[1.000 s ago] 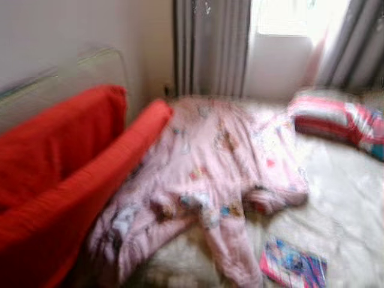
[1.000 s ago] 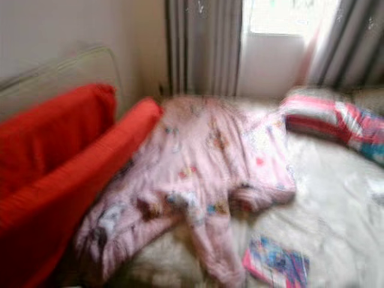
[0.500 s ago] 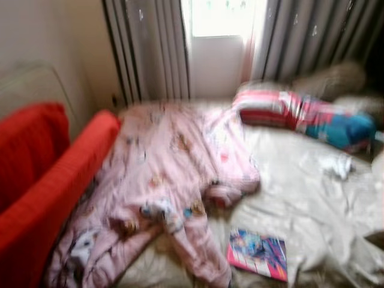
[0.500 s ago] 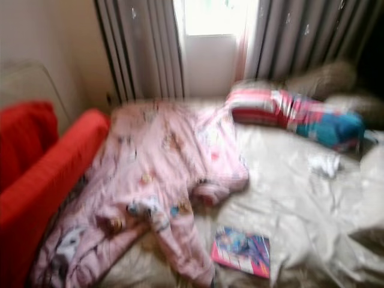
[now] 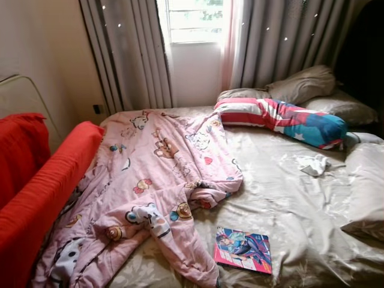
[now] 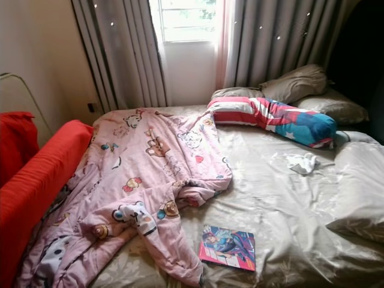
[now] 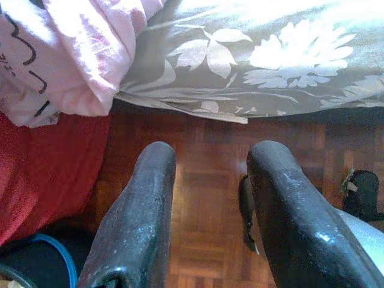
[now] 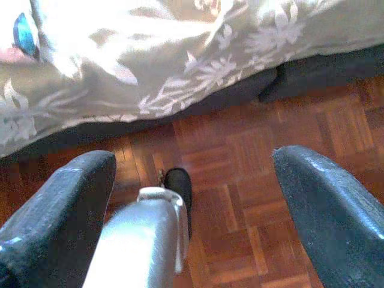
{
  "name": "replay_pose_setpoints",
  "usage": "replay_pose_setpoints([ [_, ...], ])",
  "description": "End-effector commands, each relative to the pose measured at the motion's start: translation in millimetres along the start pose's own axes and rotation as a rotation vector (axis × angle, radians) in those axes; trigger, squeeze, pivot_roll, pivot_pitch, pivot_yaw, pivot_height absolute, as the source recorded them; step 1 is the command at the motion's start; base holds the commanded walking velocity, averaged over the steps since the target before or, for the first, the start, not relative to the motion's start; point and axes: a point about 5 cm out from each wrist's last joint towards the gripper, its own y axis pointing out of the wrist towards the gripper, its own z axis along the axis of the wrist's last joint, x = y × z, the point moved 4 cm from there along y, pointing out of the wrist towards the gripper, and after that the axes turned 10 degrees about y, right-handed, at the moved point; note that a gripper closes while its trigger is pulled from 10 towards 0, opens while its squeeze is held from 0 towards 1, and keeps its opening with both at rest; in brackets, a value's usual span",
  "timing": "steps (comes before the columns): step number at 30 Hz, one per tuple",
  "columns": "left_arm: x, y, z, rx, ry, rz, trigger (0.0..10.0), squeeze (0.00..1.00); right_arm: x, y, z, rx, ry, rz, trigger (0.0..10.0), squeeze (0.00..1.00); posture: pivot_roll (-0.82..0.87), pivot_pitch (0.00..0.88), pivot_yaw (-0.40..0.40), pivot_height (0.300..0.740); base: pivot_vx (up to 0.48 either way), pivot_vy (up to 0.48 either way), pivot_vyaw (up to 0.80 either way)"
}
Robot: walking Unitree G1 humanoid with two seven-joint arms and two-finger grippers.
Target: Clean up the room
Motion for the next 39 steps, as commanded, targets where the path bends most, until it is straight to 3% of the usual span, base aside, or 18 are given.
replay_pose_setpoints([
  [1, 10.7, 2.7, 7, 0.008, 0.019, -0.018, 10.0, 0.0, -0.5, 0.1, 1, 0.007, 0.011, -0.003, 10.0, 0.0, -0.02, 0.0, 0.02, 0.717, 0.0, -0.322, 0.0],
  [21, 14.4, 4.3, 14, 0.019, 0.023, -0.022, 10.0, 0.0, -0.1, 0.2, 2, 0.018, 0.022, -0.017, 10.0, 0.0, -0.02, 0.0, 0.024, 0.717, 0.0, -0.369, 0.0],
  [39, 0.0, -0.2, -2, -0.011, 0.028, -0.009, 10.0, 0.0, -0.8, 0.3, 3, 0.026, 0.032, -0.017, 10.0, 0.0, -0.03, 0.0, 0.031, 0.717, 0.0, -0.389, 0.0],
])
